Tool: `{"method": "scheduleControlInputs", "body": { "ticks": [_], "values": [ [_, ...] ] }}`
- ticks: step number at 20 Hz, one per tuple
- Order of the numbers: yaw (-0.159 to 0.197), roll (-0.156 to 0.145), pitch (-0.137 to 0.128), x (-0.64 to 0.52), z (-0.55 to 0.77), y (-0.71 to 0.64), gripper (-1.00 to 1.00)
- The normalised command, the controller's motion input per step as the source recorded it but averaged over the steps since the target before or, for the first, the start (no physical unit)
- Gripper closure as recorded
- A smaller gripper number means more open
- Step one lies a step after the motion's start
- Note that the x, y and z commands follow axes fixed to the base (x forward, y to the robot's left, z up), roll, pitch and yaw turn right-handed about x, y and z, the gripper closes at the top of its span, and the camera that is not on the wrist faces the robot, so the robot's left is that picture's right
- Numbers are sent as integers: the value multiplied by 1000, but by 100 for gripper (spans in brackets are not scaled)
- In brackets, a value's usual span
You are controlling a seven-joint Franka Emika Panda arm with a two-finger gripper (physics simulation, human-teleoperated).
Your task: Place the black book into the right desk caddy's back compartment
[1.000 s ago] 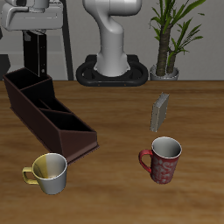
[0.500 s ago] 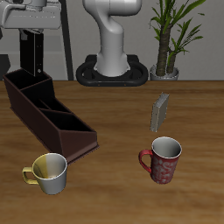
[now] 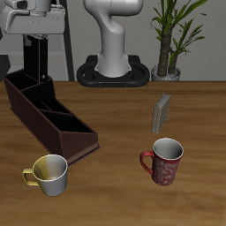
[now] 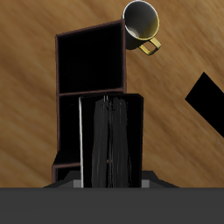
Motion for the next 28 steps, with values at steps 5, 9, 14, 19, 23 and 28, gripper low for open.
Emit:
{"method": "scheduleControlInputs", "body": {
  "ticks": [5,9,14,19,23,28],
  "values": [
    [11,13,10,119,-116,34,100],
    [-22,-9,10,92,-99,35,100],
    [-7,17,13,67,-88,118,100],
    [-4,11,12,54,-85,96,100],
    [-29,2,5,51,-83,65,100],
    [-30,11,25,29,-144,96,100]
  ]
}}
